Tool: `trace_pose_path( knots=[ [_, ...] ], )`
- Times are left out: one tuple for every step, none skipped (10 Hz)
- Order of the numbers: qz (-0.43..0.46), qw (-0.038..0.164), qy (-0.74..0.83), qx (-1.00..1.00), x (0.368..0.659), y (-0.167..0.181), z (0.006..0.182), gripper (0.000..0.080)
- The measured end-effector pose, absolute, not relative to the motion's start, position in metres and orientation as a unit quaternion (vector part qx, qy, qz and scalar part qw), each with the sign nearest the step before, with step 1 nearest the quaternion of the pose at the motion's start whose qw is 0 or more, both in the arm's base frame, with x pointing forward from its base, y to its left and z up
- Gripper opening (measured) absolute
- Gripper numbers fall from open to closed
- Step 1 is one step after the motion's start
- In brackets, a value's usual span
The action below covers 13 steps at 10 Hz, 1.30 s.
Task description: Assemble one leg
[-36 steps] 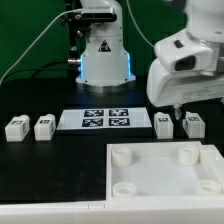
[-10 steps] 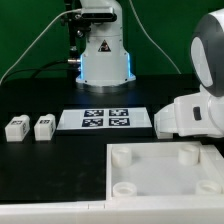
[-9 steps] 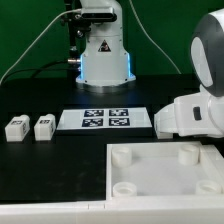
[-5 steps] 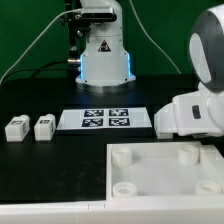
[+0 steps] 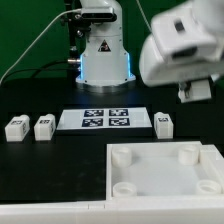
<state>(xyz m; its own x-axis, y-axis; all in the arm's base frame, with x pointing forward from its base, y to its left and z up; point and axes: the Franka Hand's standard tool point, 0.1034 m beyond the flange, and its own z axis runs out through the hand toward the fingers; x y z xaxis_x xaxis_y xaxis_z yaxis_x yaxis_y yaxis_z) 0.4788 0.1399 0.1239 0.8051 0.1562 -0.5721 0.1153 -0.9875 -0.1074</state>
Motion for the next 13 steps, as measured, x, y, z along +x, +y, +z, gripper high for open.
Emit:
trace_pose_path(
  knots=[
    [0.245,0.037,-0.065,-0.967,0.489,0.129,0.14,0.0293],
    [0.197,0.035,-0.057,-0.978,0.492,0.122,0.153,0.0293],
    [0.151,0.035,-0.055,-0.986,0.496,0.12,0.159,0.0293],
    [0.093,0.036,-0.054,-0.993,0.5,0.121,0.155,0.0293],
    [0.048,0.036,-0.054,-0.997,0.5,0.12,0.155,0.0293],
    [0.006,0.037,-0.053,-0.998,0.502,0.119,0.155,0.0293],
    [-0.059,0.041,-0.052,-0.996,0.506,0.119,0.155,0.0293],
    [-0.103,0.043,-0.052,-0.992,0.505,0.119,0.154,0.0293],
    [-0.129,0.045,-0.051,-0.989,0.504,0.119,0.152,0.0293],
    [-0.129,0.045,-0.051,-0.989,0.503,0.118,0.151,0.0293],
    [-0.132,0.043,-0.056,-0.989,0.513,0.114,0.153,0.0293],
    [-0.142,0.043,-0.058,-0.987,0.53,0.108,0.158,0.0293],
    [-0.15,0.046,-0.058,-0.986,0.545,0.108,0.162,0.0293]
  ],
)
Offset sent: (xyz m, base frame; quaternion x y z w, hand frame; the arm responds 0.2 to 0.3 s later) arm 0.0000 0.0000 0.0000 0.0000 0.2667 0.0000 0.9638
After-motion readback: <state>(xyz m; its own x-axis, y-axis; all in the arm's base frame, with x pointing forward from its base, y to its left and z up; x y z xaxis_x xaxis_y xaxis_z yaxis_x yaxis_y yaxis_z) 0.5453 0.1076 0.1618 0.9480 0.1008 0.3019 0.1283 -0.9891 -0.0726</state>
